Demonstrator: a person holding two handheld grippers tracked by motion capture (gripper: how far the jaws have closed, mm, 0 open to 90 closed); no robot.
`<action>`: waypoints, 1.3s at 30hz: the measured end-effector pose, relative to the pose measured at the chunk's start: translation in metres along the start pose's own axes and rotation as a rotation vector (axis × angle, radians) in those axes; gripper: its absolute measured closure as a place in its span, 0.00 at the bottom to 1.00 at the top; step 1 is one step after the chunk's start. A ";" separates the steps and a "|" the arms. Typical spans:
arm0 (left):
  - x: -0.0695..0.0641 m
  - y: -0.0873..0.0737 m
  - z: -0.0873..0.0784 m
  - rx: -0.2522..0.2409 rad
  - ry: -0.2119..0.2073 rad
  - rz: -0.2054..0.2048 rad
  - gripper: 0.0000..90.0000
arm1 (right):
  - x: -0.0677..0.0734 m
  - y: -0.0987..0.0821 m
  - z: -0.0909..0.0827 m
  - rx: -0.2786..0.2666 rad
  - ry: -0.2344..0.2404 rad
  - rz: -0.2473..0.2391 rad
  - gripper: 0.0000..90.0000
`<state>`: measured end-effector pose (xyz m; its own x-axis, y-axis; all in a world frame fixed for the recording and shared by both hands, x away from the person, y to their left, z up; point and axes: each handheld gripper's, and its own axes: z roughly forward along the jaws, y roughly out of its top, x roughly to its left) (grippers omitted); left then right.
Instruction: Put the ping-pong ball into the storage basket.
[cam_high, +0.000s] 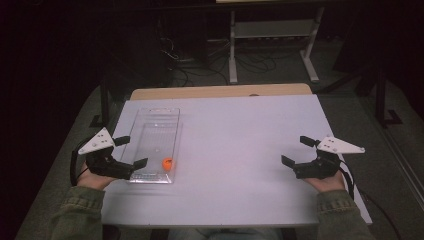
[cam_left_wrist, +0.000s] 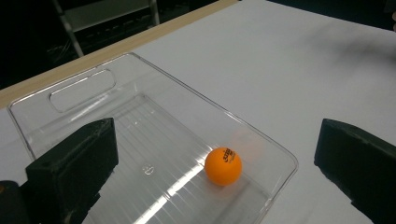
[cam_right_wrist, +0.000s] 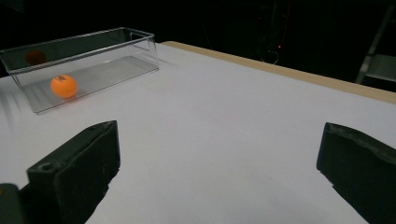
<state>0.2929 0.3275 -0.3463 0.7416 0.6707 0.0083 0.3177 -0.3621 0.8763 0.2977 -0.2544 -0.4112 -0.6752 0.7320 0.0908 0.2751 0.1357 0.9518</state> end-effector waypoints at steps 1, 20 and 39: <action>0.000 -0.001 0.000 -0.002 0.002 -0.003 0.00 | 0.000 0.000 0.000 0.001 -0.001 0.001 0.00; 0.001 -0.028 -0.003 -0.044 0.030 -0.044 0.00 | 0.000 0.000 0.000 0.000 -0.002 0.000 0.00; -0.001 -0.047 -0.008 -0.070 0.062 -0.054 0.00 | 0.000 0.000 0.000 0.002 -0.002 0.003 0.00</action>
<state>0.2726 0.3489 -0.3838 0.6856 0.7279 -0.0122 0.3125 -0.2792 0.9080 0.2970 -0.2545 -0.4113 -0.6733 0.7335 0.0931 0.2784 0.1348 0.9510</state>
